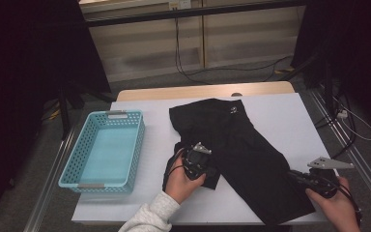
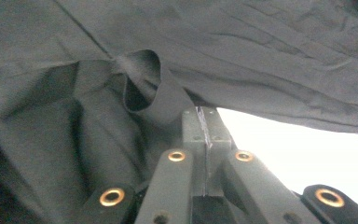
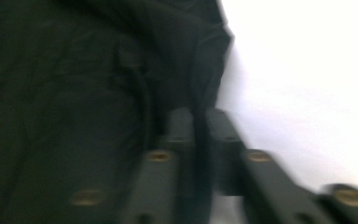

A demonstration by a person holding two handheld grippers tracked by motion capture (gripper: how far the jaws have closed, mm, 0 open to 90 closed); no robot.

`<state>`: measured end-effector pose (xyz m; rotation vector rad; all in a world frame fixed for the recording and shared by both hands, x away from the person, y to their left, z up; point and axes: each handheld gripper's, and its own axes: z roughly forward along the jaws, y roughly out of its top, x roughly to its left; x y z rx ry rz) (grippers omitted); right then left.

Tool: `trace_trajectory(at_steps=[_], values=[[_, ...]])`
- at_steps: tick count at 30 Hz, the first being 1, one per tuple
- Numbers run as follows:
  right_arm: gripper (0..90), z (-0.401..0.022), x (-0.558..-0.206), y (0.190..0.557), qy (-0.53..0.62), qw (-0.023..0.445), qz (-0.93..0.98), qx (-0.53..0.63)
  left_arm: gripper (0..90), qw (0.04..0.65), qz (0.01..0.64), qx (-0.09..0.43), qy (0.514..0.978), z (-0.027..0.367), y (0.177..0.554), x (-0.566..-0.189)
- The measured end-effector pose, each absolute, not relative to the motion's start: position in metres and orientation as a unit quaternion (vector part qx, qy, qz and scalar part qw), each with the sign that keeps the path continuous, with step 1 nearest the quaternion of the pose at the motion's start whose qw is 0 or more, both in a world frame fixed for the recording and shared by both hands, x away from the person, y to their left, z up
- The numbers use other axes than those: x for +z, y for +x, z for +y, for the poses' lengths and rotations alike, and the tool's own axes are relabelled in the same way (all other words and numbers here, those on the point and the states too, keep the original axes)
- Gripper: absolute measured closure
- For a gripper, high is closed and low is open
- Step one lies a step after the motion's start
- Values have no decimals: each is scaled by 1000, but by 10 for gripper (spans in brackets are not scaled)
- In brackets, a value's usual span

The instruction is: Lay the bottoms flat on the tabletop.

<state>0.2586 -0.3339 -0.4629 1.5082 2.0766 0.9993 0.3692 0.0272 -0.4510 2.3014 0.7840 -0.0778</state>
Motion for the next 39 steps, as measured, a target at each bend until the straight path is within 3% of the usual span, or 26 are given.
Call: trace_trajectory(at_steps=[6, 8, 10, 12, 14, 18, 25, 33, 39], values=[[890, -338, -461, 244, 531, 163, 750, 360, 900, 350, 300, -36, 886, 29, 366, -447], [848, -342, -460, 242, 535, 172, 748, 353, 900, 350, 295, -39, 889, 29, 366, -446], [740, -343, -457, 244, 541, 184, 744, 346, 900, 353, 299, -38, 886, 29, 366, -446], [722, -341, -454, 249, 536, 194, 741, 355, 894, 354, 295, -34, 887, 31, 366, -445], [629, -335, -450, 258, 530, 207, 738, 364, 814, 359, 301, -31, 883, 34, 368, -443], [553, -326, -448, 279, 528, 216, 735, 365, 566, 376, 307, -16, 874, 44, 372, -438], [503, -314, -448, 338, 527, 223, 733, 368, 287, 388, 326, 32, 861, 67, 379, -430], [531, -289, -456, 400, 520, 218, 755, 335, 247, 386, 351, 47, 852, 88, 382, -431], [544, -280, -467, 425, 533, 215, 743, 342, 241, 382, 367, 52, 846, 97, 388, -436]])
